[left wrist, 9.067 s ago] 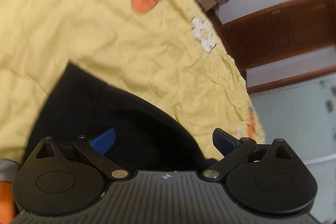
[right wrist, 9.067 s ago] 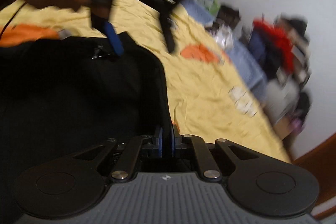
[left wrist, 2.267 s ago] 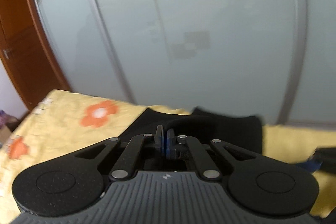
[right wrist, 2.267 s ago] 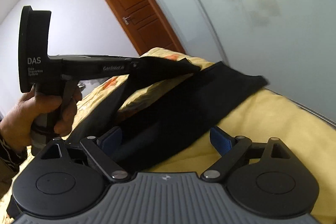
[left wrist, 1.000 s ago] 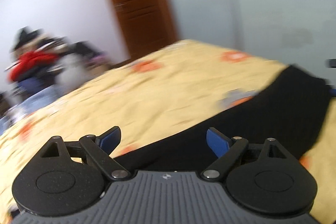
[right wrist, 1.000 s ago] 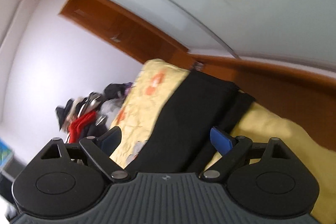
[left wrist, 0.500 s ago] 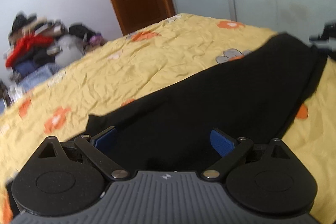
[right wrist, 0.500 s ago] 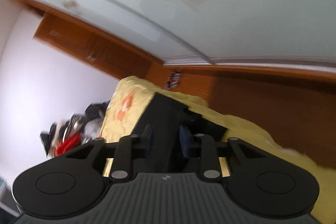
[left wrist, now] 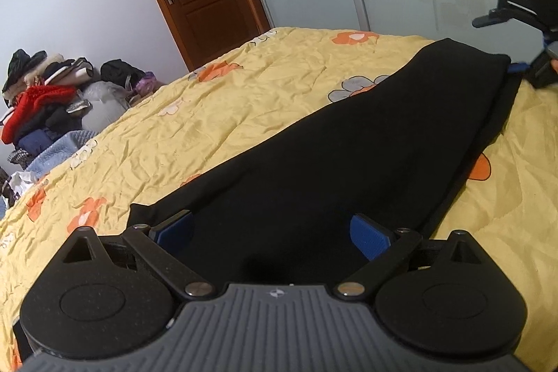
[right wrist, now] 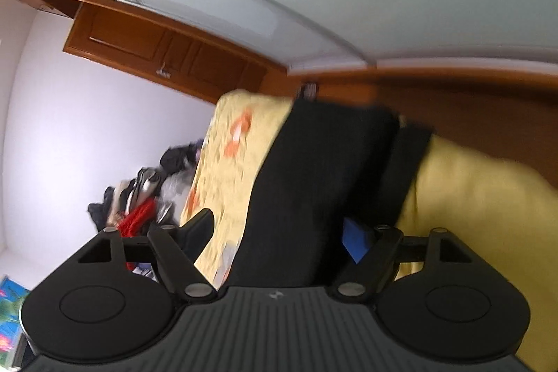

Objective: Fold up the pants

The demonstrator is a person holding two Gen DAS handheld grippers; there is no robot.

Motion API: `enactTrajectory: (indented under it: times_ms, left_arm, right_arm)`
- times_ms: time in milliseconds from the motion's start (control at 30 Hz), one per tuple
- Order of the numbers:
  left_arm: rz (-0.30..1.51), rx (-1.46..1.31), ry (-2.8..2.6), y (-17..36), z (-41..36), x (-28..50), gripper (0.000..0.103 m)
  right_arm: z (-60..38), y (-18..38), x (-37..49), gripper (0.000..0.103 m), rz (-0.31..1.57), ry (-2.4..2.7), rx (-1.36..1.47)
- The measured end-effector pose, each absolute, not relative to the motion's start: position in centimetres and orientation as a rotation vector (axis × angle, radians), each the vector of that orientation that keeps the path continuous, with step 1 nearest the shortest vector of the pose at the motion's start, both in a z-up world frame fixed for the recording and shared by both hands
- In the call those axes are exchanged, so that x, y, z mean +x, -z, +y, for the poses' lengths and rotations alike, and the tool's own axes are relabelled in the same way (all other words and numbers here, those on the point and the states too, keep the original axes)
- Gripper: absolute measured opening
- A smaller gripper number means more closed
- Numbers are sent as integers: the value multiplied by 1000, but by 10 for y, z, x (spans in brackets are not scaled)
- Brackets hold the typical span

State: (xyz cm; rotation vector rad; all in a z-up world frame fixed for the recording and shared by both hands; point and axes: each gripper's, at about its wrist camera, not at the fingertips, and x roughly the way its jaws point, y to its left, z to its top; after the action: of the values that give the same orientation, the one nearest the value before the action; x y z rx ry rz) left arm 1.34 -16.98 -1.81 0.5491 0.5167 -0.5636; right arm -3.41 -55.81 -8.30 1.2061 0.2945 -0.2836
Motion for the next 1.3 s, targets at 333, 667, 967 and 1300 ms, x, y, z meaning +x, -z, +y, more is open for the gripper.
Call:
enactTrajectory:
  times_ms: [333, 667, 967, 1300]
  left_arm:
    - [577, 465, 553, 15, -155, 26, 98]
    - [615, 430, 545, 17, -150, 31, 98]
    - [615, 398, 552, 12, -145, 34, 98]
    - [746, 452, 643, 28, -171, 53, 96]
  right_arm:
    - [-562, 90, -42, 4, 249, 405, 1100]
    - [-562, 79, -72, 6, 283, 507, 993]
    - [-500, 29, -41, 33, 322, 697, 485]
    - [-424, 51, 36, 95, 836, 172, 4]
